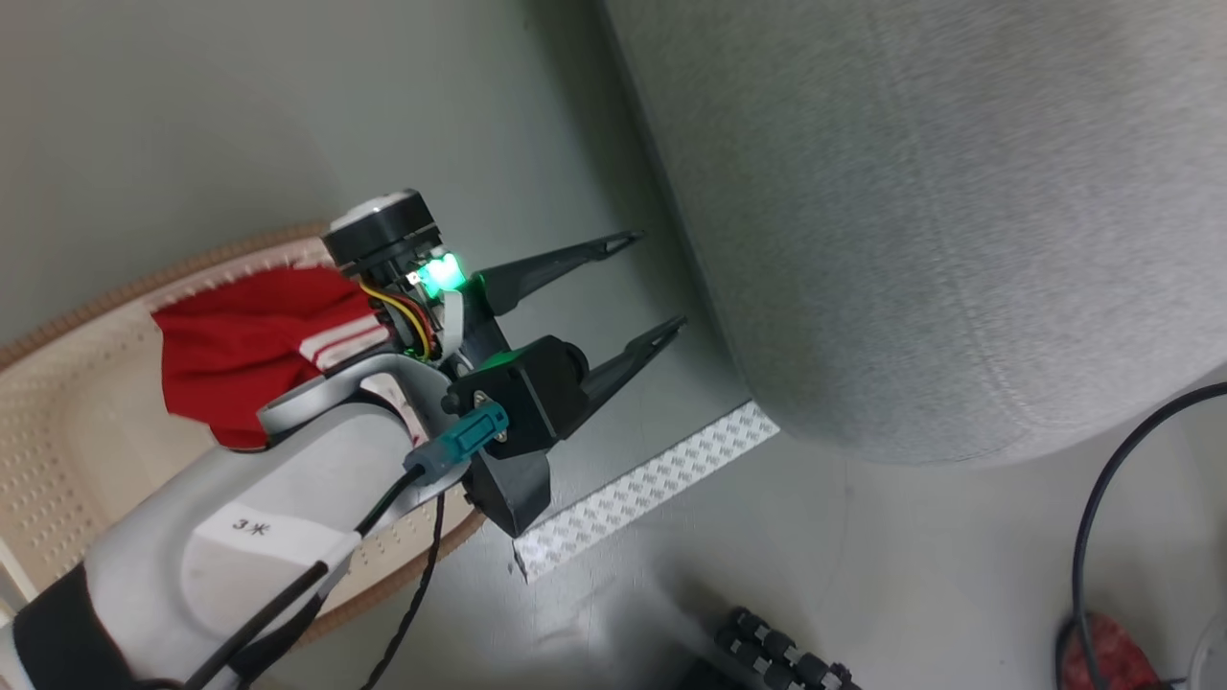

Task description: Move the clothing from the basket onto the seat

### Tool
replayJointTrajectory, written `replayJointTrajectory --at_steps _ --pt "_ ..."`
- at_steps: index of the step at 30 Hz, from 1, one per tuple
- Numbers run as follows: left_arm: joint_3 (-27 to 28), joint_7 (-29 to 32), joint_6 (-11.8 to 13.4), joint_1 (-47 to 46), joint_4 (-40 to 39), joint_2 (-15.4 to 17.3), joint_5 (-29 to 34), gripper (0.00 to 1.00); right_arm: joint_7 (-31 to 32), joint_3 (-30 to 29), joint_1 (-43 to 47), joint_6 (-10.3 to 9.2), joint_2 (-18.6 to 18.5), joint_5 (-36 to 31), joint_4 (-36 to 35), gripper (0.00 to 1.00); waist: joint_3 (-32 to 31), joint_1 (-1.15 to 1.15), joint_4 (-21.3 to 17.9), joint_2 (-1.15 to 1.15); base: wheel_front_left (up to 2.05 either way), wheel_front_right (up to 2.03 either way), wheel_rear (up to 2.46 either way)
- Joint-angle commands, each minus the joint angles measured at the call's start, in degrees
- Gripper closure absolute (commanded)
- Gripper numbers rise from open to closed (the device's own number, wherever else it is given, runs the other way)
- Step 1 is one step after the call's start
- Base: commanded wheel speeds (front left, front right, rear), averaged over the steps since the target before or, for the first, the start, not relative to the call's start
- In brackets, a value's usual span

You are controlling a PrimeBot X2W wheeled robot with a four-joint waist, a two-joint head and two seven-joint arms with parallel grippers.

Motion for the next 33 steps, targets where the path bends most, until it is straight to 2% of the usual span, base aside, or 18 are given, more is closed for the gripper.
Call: replayJointTrajectory --at_steps 1,11,16,24,26,27,28,33 --pt "-0.5 0.5 0.0 -0.5 -0.5 0.7 -0.1 0.00 -0.1 -0.6 -0.8 -0.01 -0.4 -0.2 1.5 1.00 5.0 -0.01 1.9 -0.01 0.00 0.00 0.00" --pt "-1.1 3.0 0.3 0.7 -2.4 3.8 -1.3 0.00 -0.1 -1.3 -2.7 -0.01 2.3 -2.3 20.3 1.00 6.2 -0.01 -0.1 -0.01 0.00 0.00 0.00" --pt "-1.3 3.7 0.5 1.7 -2.7 4.6 -1.6 0.00 -0.1 -1.8 -3.3 -0.02 3.6 -4.6 25.9 1.00 5.9 -0.01 -0.5 -0.01 0.00 0.00 0.00" --pt "-1.1 3.9 2.6 3.9 -3.4 6.2 -1.9 0.00 -0.1 -5.4 -4.2 -0.01 7.1 -9.4 33.8 1.00 4.2 -0.01 -1.0 -0.01 0.00 0.00 0.00" --pt "-1.2 3.8 3.1 4.2 -3.5 6.4 -1.9 0.00 -0.1 -5.6 -3.9 -0.01 6.9 -10.0 34.8 0.55 3.5 -0.01 -1.0 -0.01 0.00 0.00 0.00" --pt "-1.1 3.6 3.2 4.3 -3.6 6.3 -1.9 0.00 -0.1 -5.6 -3.6 -0.01 6.9 -10.3 34.9 0.10 3.2 -0.01 -1.0 -0.01 0.00 0.00 0.00" --pt "-1.1 3.4 3.5 4.5 -3.5 6.3 -1.9 0.00 -0.1 -5.6 -3.0 -0.01 7.1 -10.5 34.9 0.00 2.8 -0.01 -0.9 -0.01 0.00 0.00 0.00" --pt "-1.0 1.8 4.6 5.4 -2.3 5.2 -2.4 0.00 -0.1 -5.2 -0.1 -0.01 7.5 -12.8 33.0 0.00 0.1 -0.01 -0.1 -0.01 0.00 0.00 0.00"
